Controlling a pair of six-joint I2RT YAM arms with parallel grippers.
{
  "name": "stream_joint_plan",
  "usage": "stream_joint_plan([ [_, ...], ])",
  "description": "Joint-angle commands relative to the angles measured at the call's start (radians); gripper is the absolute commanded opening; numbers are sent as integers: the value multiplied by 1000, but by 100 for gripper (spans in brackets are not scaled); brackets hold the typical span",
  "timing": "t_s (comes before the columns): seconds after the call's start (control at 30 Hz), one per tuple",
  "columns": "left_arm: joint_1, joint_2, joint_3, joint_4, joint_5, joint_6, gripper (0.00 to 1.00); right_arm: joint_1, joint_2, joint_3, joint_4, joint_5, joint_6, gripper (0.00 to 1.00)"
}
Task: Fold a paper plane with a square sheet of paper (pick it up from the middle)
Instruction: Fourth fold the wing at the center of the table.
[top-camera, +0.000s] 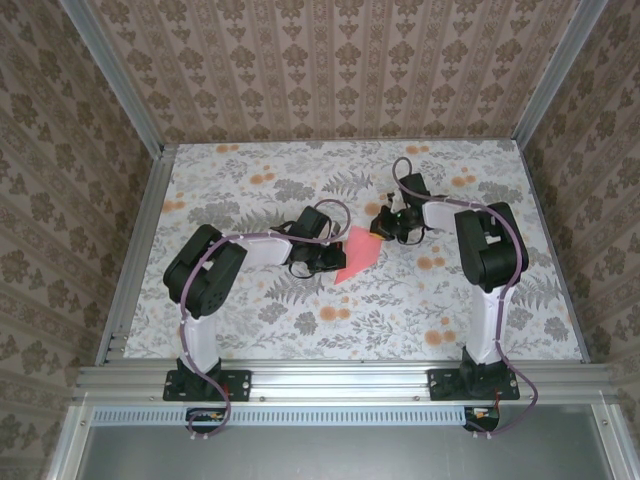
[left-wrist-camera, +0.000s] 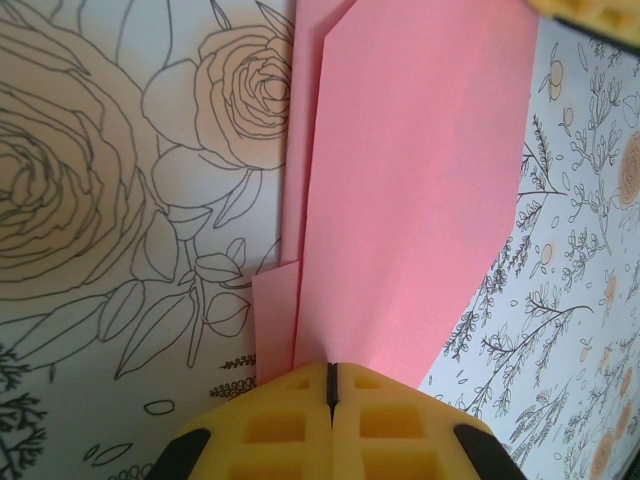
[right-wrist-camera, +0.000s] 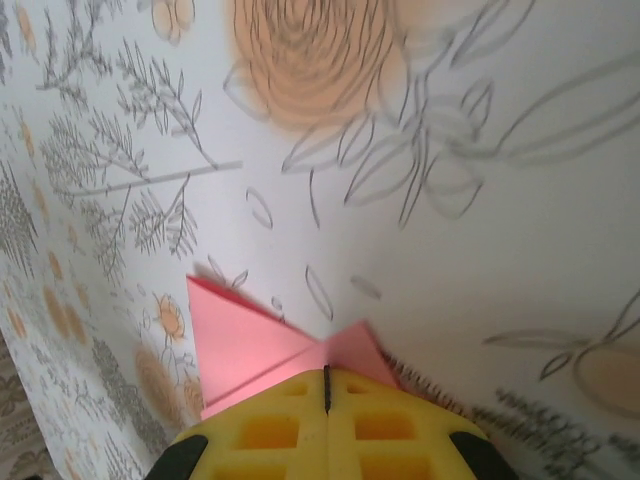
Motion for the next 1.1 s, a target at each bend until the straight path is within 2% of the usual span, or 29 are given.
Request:
stream_joint_plan([
  [0.0, 0, 60, -36, -196, -17, 30, 0, -23, 43, 43, -14, 74, -44, 3],
  [0.2, 0, 58, -28, -199, -17, 34, 0, -37, -54, 53, -13, 69, -68, 5],
  [0.37, 1, 50, -19, -190, -17, 32, 0, -26, -183, -30, 8, 65, -59, 7],
  [0.5, 2, 38, -6, -184, -12, 29, 0, 22, -226, -111, 18, 57, -28, 7],
  [0.8, 5, 15, 27, -180, -3, 21, 0, 147, -201, -220, 85, -57, 39, 7],
  [1.07, 8, -1, 19, -160, 11, 8, 0, 179, -133, -201, 79, -48, 58, 6],
])
